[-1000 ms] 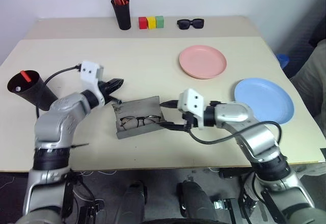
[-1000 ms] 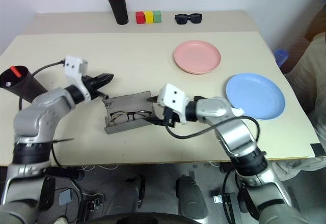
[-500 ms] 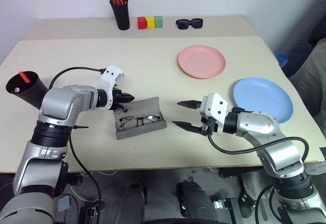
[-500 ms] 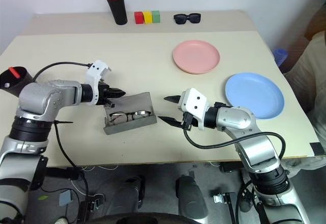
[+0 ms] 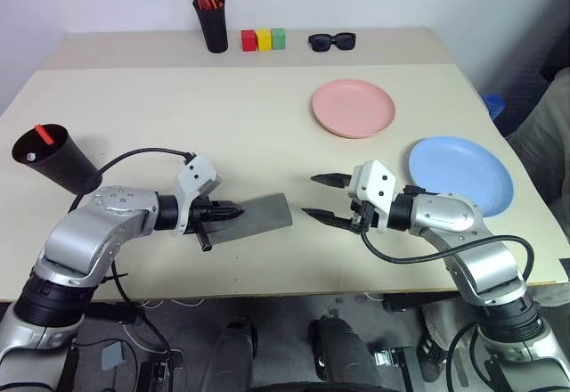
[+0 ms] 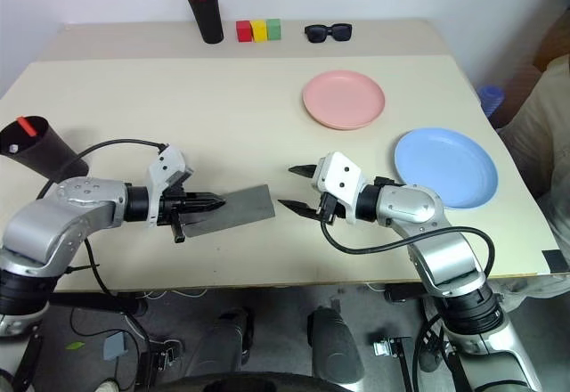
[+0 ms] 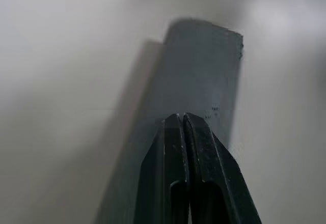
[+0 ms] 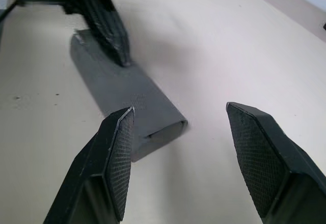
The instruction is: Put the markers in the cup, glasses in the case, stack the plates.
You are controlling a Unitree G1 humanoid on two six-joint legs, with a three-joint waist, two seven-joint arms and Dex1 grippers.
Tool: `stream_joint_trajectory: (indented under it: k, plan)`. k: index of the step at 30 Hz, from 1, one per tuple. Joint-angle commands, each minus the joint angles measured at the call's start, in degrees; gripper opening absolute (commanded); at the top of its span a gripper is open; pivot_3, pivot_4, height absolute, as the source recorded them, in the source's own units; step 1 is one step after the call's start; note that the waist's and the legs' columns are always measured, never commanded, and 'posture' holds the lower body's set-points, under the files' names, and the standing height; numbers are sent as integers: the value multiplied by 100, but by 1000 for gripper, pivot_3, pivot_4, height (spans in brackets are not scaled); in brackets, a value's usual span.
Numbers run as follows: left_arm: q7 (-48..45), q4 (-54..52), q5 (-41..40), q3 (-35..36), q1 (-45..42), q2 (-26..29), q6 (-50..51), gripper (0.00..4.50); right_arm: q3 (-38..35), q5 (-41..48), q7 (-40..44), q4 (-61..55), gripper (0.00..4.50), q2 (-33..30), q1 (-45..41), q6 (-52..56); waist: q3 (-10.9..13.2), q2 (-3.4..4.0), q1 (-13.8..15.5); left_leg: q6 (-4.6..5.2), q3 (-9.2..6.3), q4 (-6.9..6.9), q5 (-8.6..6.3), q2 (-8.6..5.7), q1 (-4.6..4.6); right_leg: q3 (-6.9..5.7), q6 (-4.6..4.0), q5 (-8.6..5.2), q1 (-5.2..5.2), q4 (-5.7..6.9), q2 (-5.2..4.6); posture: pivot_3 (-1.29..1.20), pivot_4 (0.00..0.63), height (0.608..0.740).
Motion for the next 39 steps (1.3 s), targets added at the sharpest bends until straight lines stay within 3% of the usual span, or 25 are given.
stream_joint_trajectory:
  k: [1,5,11,14,20,26,29,33,39]
  plan:
    - [-39,-271,-95,219,196,45,-145,48,19,-204,-140,281,2916,-94,-368,167,0,0,-4,0,1,2,0,0,1,1,0,0,1,0,0,0,150,740]
    - [67,-387,-85,615,591,-195,-790,48,88,-756,-545,1056,2916,-76,-815,65,1,1,-15,0,2,2,0,0,1,0,-1,0,1,-1,0,0,150,740]
    - [563,-264,-404,1813,844,-1166,-1938,48,470,-1917,-1398,3198,2916,146,-1914,-936,1,1,-24,0,6,4,0,1,-1,2,-1,1,-4,-1,-1,0,150,740]
    - [437,-207,-393,2024,1061,-1087,-2111,48,836,-2629,-1954,4884,2916,279,-2693,-1925,1,2,-27,0,11,0,0,1,2,3,-2,3,-6,0,-1,0,150,740]
    - [307,-466,-382,2123,1592,-1023,-2521,48,1188,-3360,-2564,7203,2916,571,-3767,-3195,1,3,-31,0,15,-5,0,-1,-4,6,-2,3,-12,-2,-2,0,150,740]
    - [511,-995,-481,2152,1957,-1039,-2563,48,1397,-3789,-2818,8522,2916,721,-4277,-3911,1,3,-30,-1,12,-3,0,-1,-3,7,-2,3,-10,0,-1,0,150,740]
    - [616,-1122,-524,2155,2070,-1040,-2531,0,1369,-3856,-2876,8808,2038,762,-4372,-4042,2,5,-35,0,13,-3,0,-1,0,7,-3,3,-9,3,-1,0,150,740]
    - [703,-1161,-540,2117,2108,-1020,-2504,0,1339,-3923,-2949,8981,54,772,-4406,-4145,2,5,-36,0,13,-3,0,0,0,8,-3,3,-9,4,1,0,150,740]
    - [831,-1102,-523,1970,1872,-1035,-2491,0,1377,-4146,-3155,8455,54,406,-4226,-4511,5,10,-31,-1,12,-3,0,0,0,8,-3,3,-11,5,2,0,150,740]
